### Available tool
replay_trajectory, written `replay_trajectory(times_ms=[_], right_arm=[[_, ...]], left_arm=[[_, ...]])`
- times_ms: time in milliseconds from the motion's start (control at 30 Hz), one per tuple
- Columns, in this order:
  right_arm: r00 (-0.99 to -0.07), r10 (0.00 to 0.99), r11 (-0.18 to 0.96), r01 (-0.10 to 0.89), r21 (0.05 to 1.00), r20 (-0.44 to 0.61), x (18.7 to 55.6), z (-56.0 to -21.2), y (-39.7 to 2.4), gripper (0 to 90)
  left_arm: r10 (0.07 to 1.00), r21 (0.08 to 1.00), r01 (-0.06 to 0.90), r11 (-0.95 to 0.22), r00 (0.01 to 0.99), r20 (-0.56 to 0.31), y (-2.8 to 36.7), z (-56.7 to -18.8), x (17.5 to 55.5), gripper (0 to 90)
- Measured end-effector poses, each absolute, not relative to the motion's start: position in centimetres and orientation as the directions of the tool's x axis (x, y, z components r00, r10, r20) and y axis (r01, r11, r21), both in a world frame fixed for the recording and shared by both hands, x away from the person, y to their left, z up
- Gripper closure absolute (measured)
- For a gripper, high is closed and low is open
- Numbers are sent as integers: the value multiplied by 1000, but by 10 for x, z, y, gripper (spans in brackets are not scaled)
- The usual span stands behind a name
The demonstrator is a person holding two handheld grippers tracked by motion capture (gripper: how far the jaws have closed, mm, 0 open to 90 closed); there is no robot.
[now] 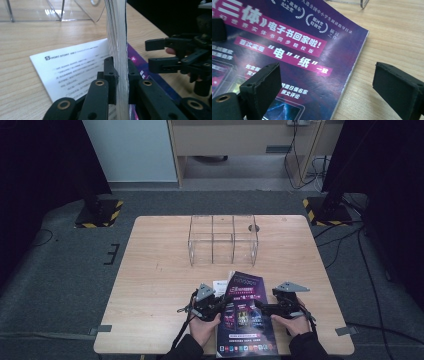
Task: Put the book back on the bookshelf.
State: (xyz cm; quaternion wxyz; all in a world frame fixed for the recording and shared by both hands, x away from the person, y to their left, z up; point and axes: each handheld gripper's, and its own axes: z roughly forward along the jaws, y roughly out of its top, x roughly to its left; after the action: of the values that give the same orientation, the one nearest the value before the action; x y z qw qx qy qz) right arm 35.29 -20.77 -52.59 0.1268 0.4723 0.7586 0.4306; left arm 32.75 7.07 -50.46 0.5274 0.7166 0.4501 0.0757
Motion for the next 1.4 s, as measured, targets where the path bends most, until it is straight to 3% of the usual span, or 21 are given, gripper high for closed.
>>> replay_trajectory(times_ms=[567, 1133, 1400], right_arm=[[-541, 796, 114, 575, 810, 273, 355, -514, -219, 127], [-604, 680, 96, 635, 767, 415, 358, -522, -211, 152], [-614, 647, 30, 614, 789, 453, 353, -513, -216, 230]], left_arm=[[649, 882, 471, -3, 672, -357, 73, -474, 314, 834], [632, 893, 449, -10, 696, -343, 73, -472, 312, 834], [643, 890, 455, 18, 677, -359, 80, -473, 315, 833]])
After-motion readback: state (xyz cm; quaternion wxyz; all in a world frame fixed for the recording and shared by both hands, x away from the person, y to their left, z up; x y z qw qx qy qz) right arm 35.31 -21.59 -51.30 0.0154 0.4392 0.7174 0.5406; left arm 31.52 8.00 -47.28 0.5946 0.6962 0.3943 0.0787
